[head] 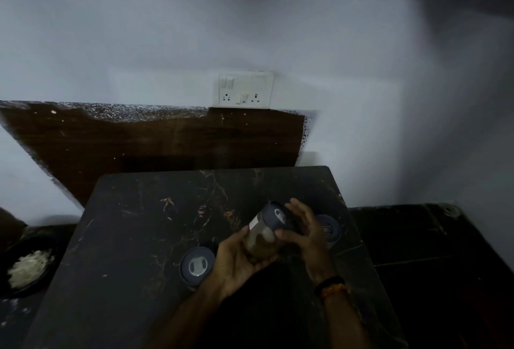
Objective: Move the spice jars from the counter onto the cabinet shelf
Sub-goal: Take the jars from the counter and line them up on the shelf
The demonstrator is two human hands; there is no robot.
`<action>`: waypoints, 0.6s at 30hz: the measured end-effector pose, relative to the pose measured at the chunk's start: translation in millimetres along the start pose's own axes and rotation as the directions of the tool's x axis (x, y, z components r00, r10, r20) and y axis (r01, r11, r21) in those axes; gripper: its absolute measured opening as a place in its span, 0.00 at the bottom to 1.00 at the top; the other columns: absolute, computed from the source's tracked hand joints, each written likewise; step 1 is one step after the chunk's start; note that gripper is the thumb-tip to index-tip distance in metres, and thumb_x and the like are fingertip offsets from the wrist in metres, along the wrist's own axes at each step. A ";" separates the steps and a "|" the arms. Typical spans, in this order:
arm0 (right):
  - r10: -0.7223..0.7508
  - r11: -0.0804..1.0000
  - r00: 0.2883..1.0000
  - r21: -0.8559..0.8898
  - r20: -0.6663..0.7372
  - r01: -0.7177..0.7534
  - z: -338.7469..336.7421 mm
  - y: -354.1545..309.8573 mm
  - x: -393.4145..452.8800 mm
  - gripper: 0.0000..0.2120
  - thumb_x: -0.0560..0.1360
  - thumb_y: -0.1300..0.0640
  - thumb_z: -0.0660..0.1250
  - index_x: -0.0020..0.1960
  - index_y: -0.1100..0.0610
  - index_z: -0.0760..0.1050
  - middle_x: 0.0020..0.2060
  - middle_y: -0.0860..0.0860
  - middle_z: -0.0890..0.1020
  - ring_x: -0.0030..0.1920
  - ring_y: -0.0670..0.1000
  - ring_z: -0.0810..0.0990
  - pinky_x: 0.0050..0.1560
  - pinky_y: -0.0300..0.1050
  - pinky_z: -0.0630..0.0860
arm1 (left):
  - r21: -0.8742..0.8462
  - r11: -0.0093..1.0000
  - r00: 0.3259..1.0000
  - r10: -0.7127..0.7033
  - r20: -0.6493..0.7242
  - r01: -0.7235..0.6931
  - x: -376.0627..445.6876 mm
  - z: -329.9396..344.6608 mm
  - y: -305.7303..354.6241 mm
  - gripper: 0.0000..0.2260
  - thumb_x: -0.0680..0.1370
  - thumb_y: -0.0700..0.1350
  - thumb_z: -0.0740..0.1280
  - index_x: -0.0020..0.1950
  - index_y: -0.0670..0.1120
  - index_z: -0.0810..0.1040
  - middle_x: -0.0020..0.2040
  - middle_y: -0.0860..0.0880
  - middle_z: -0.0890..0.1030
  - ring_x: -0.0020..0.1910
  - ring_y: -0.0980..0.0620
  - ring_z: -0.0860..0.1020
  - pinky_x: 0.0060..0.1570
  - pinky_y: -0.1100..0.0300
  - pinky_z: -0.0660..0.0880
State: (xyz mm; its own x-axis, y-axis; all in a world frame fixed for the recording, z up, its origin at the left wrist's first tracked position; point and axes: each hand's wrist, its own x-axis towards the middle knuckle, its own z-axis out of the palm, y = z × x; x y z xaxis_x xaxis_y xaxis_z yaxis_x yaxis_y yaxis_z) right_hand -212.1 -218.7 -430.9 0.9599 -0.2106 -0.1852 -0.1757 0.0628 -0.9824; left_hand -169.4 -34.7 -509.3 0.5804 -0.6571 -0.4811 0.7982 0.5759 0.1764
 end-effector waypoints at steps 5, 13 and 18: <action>0.056 0.962 0.991 0.272 -0.120 -0.022 6.8 0.2 2.5 0.32 0.66 0.47 0.77 0.68 0.43 0.75 0.65 0.48 0.81 0.62 0.52 0.83 0.54 0.46 0.82 | 0.255 0.945 0.970 0.160 0.182 -0.204 -13.2 26.6 -8.0 0.27 0.76 0.43 0.73 0.75 0.47 0.71 0.73 0.37 0.72 0.71 0.33 0.71 0.66 0.37 0.71; 0.150 0.884 0.978 0.463 -0.143 -0.068 24.9 -13.6 -0.1 0.29 0.79 0.41 0.59 0.72 0.59 0.73 0.63 0.61 0.81 0.57 0.58 0.84 0.51 0.50 0.83 | 0.587 0.672 0.881 0.439 0.175 -0.452 -42.1 81.3 -15.2 0.37 0.64 0.48 0.82 0.70 0.50 0.71 0.67 0.43 0.77 0.64 0.43 0.79 0.60 0.43 0.78; 0.184 0.879 0.977 0.463 -0.105 -0.116 26.2 -25.1 0.5 0.28 0.82 0.39 0.55 0.71 0.57 0.74 0.63 0.62 0.82 0.61 0.61 0.82 0.59 0.54 0.79 | 0.502 0.720 0.875 0.434 0.213 -0.479 -48.5 85.1 -13.4 0.28 0.74 0.41 0.73 0.73 0.50 0.69 0.67 0.40 0.77 0.66 0.39 0.77 0.67 0.36 0.72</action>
State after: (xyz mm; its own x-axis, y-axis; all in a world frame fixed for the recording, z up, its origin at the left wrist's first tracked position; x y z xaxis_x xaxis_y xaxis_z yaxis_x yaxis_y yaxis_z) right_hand -201.4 -194.8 -405.8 0.8828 -0.2965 -0.3644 -0.1644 0.5315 -0.8309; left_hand -194.5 -52.0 -415.3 0.8889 -0.4288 -0.1611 0.3770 0.4851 0.7890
